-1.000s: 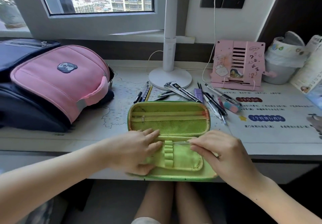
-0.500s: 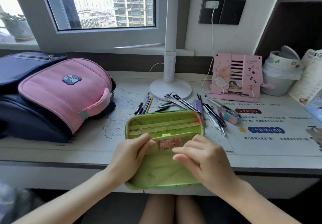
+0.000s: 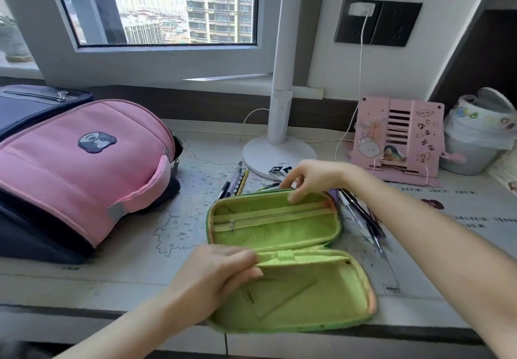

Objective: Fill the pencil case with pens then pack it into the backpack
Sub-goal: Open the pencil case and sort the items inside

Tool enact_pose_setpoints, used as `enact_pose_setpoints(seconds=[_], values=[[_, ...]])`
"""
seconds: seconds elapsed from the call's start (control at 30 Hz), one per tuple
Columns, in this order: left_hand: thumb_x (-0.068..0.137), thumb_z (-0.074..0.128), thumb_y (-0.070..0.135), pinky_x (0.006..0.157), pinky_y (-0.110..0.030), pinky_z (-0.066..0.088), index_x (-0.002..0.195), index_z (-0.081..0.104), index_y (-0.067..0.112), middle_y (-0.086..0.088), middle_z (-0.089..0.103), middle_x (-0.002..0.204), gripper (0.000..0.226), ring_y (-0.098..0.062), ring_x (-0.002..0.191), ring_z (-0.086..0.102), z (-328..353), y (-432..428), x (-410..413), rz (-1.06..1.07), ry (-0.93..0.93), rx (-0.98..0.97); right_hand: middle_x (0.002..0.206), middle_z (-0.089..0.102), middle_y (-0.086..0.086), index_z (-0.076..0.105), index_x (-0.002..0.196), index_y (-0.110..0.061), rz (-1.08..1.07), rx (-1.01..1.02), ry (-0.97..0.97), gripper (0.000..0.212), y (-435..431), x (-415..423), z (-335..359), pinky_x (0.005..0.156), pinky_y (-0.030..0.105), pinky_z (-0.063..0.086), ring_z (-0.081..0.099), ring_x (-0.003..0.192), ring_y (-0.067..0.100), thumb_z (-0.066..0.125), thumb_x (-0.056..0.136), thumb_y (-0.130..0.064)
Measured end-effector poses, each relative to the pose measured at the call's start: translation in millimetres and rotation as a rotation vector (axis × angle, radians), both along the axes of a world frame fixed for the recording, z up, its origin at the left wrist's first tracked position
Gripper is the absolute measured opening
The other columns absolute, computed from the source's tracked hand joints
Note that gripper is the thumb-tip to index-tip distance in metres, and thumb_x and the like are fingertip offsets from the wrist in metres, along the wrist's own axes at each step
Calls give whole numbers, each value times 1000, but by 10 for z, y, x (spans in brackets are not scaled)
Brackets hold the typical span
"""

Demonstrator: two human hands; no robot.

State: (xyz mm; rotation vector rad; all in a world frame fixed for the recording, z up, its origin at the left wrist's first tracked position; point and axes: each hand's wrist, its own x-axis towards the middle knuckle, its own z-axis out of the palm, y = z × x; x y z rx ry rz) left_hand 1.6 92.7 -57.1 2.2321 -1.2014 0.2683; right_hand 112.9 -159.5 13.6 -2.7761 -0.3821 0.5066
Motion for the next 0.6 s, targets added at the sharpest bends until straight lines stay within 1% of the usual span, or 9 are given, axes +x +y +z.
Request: enact_pose_setpoints(seconds=[0.1, 0.17, 0.23, 0.3, 0.33, 0.37, 0.43, 0.53, 0.6], values=[[90, 43, 51, 71, -25, 52, 88, 69, 18, 7, 72, 91, 41, -7, 88, 65, 43, 78, 56, 12, -15, -70, 80, 65, -17, 73, 92, -30, -7, 125, 102, 27, -7, 55, 50, 63, 16, 40, 51, 62, -2, 58, 84, -50], [84, 49, 56, 78, -25, 46, 91, 69, 18, 6, 67, 97, 44, -8, 91, 59, 137, 92, 166, 210, -71, -183, 74, 68, -15, 74, 88, -24, 38, 177, 74, 24, -53, 13, 65, 64, 18, 41, 54, 60, -3, 64, 82, -44], [80, 48, 60, 86, -27, 39, 108, 63, 21, 6, 59, 106, 50, -12, 98, 52, 269, 32, 320, 450, -51, -180, 75, 71, -6, 75, 86, -23, 61, 248, 72, 24, -120, -82, 96, 63, 21, 43, 56, 63, 3, 63, 83, -44], [78, 51, 59, 89, -26, 44, 116, 56, 29, 12, 60, 107, 49, -8, 97, 56, 411, -39, 409, 410, 272, -217, 78, 73, 1, 75, 85, -21, 48, 347, 139, 27, -204, -153, 155, 61, 22, 47, 58, 67, 9, 60, 85, -44], [75, 54, 53, 85, -25, 49, 110, 60, 33, 13, 66, 101, 41, -7, 92, 61, 450, -63, 433, 299, 454, -270, 77, 73, 0, 75, 84, -19, 38, 399, 159, 25, -243, -150, 163, 59, 19, 47, 59, 66, 8, 62, 85, -40], [74, 58, 48, 80, -22, 51, 102, 65, 35, 12, 70, 94, 32, -6, 87, 64, 465, -63, 446, 185, 559, -301, 76, 73, -1, 75, 85, -19, 24, 428, 147, 18, -265, -140, 148, 58, 17, 48, 61, 66, 7, 65, 84, -34], [76, 69, 41, 76, -16, 49, 95, 71, 31, 13, 70, 94, 22, -6, 87, 65, 510, -16, 452, 20, 542, -254, 81, 72, -5, 73, 91, -23, 5, 326, 43, 13, -258, -74, 63, 64, 20, 49, 62, 72, 6, 72, 78, -26], [65, 75, 38, 81, -16, 48, 95, 72, 34, 14, 67, 102, 31, -9, 95, 63, 577, 52, 450, -126, 573, -152, 109, 61, -13, 63, 112, -27, 183, -127, -97, 43, -164, 60, -117, 82, 27, 43, 50, 96, 8, 76, 71, -30], [64, 78, 34, 84, -23, 48, 95, 72, 33, 13, 67, 102, 32, -10, 96, 63, 604, 59, 451, -158, 630, -130, 114, 54, -11, 58, 116, -27, 308, -258, -84, 54, -87, 116, -195, 85, 28, 39, 41, 99, 8, 79, 66, -33]])
